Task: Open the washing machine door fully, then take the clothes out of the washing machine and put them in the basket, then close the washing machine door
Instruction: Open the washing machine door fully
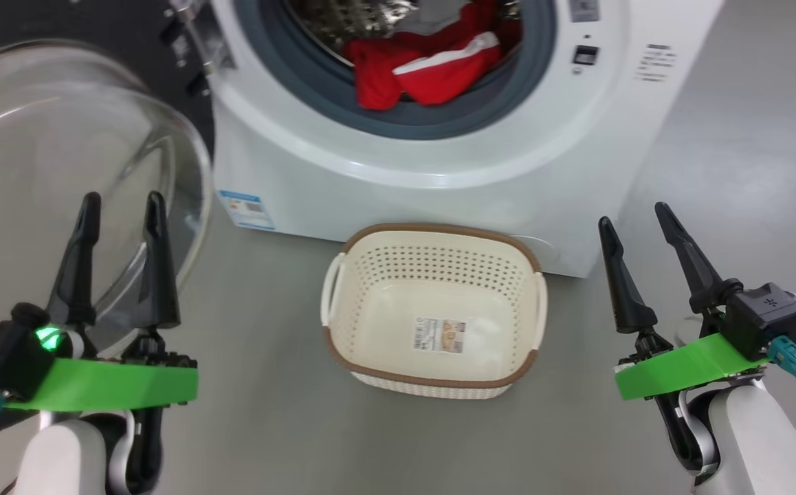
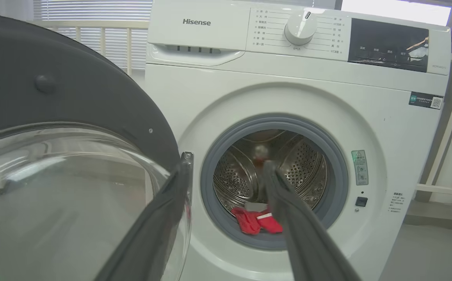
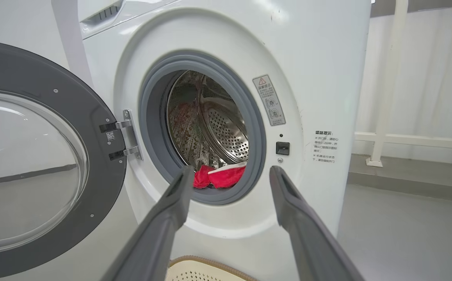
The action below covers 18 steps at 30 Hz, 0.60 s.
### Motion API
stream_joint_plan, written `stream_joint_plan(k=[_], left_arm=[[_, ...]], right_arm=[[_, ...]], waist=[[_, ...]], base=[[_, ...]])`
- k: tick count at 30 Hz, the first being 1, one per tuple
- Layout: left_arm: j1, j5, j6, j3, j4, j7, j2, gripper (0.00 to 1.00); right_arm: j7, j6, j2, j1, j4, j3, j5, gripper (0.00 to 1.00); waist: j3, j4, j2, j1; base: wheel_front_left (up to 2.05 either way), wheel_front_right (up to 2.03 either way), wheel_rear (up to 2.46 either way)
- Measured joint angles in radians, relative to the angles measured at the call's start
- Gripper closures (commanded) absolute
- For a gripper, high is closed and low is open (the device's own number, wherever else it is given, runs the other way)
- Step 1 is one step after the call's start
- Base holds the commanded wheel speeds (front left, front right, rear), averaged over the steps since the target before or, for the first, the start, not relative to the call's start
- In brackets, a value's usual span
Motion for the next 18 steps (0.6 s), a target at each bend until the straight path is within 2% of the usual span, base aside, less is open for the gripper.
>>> stream_joint_plan(k=[5, 18], left_arm=[[0.027, -0.024, 0.000, -0.049, -0.001, -0.016, 0.023, 0.00], [0.168, -0.080, -0.001, -0.086, -0.033, -0.047, 0.110, 0.00]], right_arm=[[0.000, 0.000, 0.001, 0.000, -0.010, -0.019, -0.002, 0.00], [0.000, 0.000, 0.004, 0.048, -0.031, -0.061, -0.030, 0.00]], waist=[[-0.004, -0.069, 0.0000, 0.0000], [-0.018, -0.231, 0.0000, 0.0000]], base=[[0.00, 0.00, 0.00], [0.00, 0.00, 0.00]])
